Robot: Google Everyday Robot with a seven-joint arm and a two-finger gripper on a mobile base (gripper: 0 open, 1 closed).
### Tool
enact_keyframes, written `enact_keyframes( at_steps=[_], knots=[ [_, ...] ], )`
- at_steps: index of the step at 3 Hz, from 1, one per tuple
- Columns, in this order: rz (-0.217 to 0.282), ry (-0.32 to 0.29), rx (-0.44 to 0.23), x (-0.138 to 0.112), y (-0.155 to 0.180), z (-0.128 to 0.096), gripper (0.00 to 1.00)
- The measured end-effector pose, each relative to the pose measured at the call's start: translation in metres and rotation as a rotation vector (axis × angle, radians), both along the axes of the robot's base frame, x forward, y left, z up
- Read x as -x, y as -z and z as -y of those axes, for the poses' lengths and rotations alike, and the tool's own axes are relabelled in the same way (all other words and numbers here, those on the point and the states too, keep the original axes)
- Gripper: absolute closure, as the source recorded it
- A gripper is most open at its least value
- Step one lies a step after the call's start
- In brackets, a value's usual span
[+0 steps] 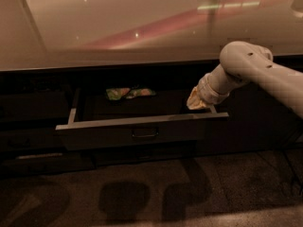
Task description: Open top drawer
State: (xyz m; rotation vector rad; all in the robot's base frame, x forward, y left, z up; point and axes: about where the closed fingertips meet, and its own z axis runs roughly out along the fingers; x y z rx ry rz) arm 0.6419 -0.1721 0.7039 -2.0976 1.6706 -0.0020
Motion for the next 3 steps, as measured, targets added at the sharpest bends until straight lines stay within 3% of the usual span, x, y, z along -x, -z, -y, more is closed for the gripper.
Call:
enact_keyframes(
  at_steps=[1,2,3],
  knots=[
    [-0.079,-0.001,0.025,-0.0054,0.0443,0.0044,1.00],
    [-0.079,-0.001,0.025,-0.0054,0.0444,0.0044,1.00],
    [-0.079,-0.001,0.025,-0.0054,0.0444,0.0044,0.81]
  ],
)
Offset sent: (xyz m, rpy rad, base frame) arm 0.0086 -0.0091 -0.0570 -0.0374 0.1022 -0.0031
